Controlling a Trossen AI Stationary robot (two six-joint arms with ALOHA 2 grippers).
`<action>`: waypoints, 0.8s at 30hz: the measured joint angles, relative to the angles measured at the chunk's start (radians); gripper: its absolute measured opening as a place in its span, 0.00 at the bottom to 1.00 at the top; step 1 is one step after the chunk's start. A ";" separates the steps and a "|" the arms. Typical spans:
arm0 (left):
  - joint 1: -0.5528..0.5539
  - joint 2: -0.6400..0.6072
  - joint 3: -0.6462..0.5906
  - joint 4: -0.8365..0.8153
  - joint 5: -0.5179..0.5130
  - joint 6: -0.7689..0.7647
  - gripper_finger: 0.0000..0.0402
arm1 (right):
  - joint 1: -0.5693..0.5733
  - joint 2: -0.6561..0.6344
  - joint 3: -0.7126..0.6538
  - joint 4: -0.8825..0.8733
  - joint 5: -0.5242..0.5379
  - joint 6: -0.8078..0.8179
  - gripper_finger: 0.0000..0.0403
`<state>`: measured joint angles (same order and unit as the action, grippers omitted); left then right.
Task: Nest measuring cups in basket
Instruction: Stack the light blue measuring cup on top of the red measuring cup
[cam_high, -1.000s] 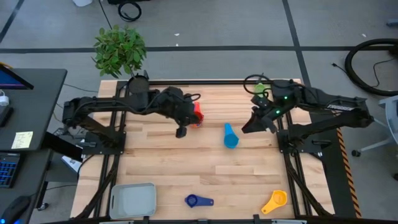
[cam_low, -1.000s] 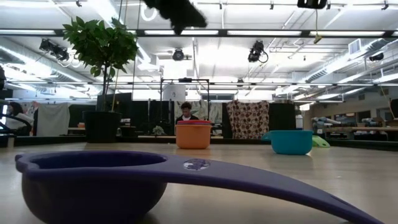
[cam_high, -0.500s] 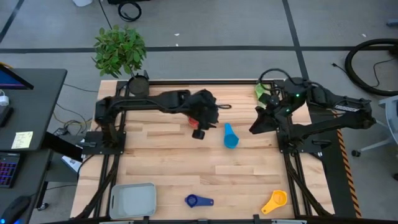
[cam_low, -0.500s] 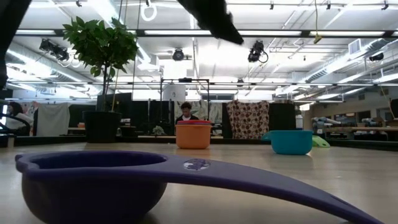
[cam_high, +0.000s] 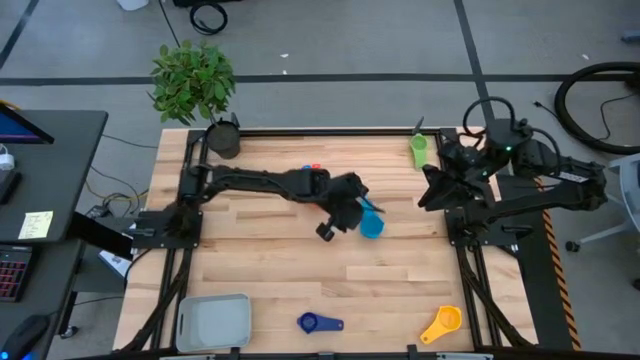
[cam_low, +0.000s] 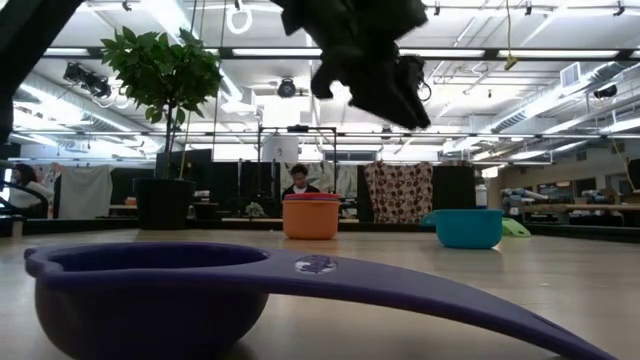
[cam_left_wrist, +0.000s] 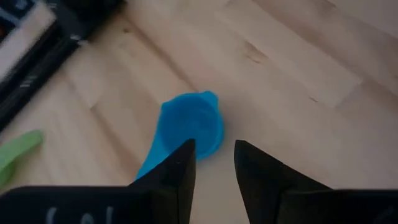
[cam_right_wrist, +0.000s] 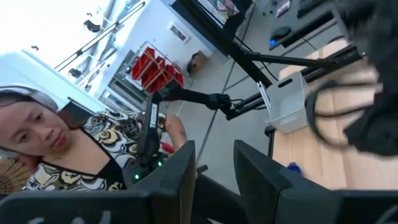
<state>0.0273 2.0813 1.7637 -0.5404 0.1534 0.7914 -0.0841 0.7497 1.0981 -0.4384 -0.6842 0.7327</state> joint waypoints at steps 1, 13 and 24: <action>-0.007 0.014 0.000 0.005 -0.001 0.001 0.29 | 0.000 -0.003 0.000 0.000 0.000 -0.003 0.28; -0.043 0.130 0.000 0.121 -0.046 0.032 0.29 | 0.000 -0.020 0.000 -0.003 0.008 -0.004 0.28; -0.039 0.160 0.000 0.173 -0.078 0.058 0.29 | 0.000 -0.020 0.000 -0.004 0.010 -0.003 0.28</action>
<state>-0.0121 2.2410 1.7634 -0.3676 0.0754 0.8494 -0.0841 0.7296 1.0981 -0.4423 -0.6746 0.7296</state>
